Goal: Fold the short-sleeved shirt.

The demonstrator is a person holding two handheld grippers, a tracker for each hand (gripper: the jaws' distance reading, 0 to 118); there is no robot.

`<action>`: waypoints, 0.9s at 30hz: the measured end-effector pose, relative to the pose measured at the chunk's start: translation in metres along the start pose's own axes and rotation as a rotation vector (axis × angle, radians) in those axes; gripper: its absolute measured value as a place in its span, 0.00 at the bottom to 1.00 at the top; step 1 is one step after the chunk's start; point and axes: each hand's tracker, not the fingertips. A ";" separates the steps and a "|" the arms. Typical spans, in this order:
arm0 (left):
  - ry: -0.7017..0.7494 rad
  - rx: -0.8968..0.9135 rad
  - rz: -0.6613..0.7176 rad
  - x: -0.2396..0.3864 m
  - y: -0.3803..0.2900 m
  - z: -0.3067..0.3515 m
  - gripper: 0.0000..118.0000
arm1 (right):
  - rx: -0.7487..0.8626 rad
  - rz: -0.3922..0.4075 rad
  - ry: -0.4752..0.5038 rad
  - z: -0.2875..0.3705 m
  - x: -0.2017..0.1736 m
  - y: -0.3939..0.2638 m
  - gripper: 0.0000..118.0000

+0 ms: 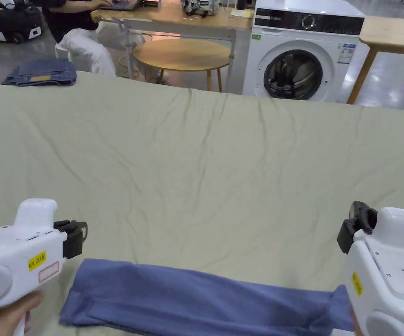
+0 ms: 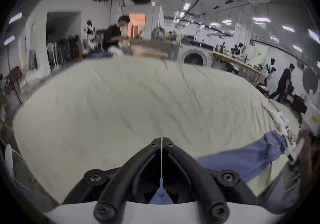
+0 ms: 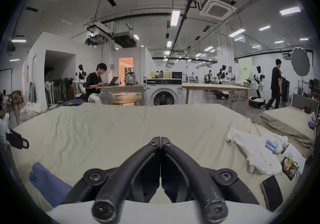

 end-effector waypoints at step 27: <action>-0.570 -0.454 0.512 -0.090 -0.072 -0.102 0.06 | -0.061 0.032 0.018 -0.009 -0.010 -0.015 0.00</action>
